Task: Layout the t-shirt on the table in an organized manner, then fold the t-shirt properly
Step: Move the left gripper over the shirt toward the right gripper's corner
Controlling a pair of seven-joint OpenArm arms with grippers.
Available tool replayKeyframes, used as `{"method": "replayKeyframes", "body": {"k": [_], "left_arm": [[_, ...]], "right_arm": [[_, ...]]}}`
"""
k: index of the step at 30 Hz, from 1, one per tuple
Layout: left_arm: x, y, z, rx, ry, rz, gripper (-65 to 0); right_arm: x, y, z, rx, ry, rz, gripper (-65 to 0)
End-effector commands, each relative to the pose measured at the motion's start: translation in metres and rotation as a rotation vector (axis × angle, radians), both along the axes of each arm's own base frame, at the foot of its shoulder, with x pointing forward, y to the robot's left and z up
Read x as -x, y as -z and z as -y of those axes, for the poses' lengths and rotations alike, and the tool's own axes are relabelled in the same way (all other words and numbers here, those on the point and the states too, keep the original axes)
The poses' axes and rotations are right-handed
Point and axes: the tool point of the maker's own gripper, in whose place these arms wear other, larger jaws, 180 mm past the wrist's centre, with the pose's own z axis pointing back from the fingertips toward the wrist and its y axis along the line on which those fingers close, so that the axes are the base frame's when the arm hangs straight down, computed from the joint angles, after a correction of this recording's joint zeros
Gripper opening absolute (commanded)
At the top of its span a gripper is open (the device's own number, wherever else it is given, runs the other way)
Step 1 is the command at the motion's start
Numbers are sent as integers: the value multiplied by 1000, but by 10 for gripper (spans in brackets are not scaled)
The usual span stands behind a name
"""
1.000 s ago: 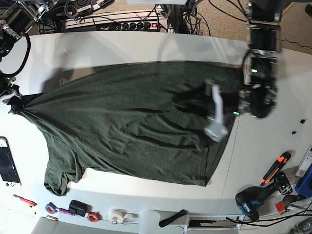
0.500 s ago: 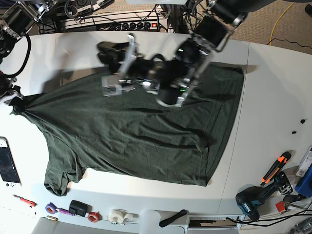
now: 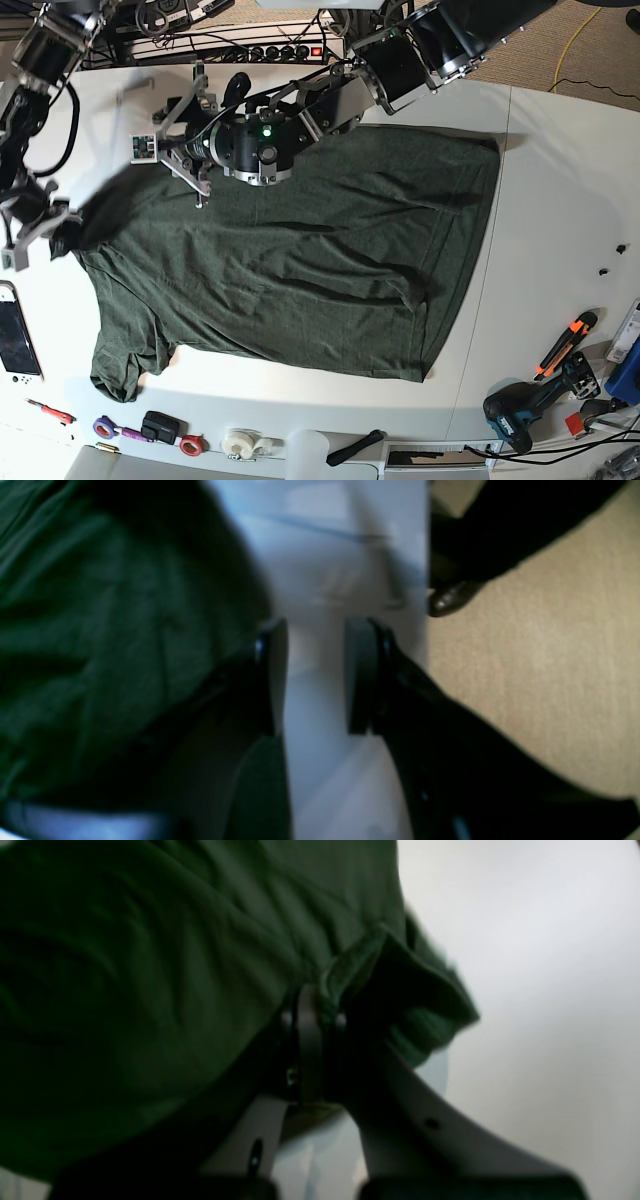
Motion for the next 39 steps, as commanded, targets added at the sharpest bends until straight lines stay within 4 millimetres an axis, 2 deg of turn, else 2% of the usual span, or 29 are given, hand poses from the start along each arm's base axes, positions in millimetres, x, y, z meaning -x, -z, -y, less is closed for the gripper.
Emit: {"method": "replayKeyframes", "body": {"k": [1, 5, 8, 19, 28, 32, 35, 39], "left_arm": [[-1, -22, 12, 69, 1, 12, -472], [-1, -22, 12, 69, 1, 12, -472], [-1, -22, 12, 69, 1, 12, -472], [-1, -22, 12, 69, 1, 11, -472], [1, -20, 12, 68, 0, 1, -472], [12, -12, 11, 59, 0, -35, -472], [21, -7, 11, 58, -2, -65, -473], [28, -2, 11, 55, -3, -88, -473]], "right_arm": [[-15, -33, 5, 15, -4, 100, -650], [-33, -62, 5, 16, -5, 177, -650], [-42, -70, -1, 27, -22, 193, -650], [-75, -47, -40, 203, -107, 146, -650], [-117, -75, -85, 174, -110, 275, -650], [-125, -75, -103, 156, -113, 296, -650], [-128, -74, -110, 157, -113, 312, -650], [-130, -67, -108, 144, -106, 305, -650]]}}
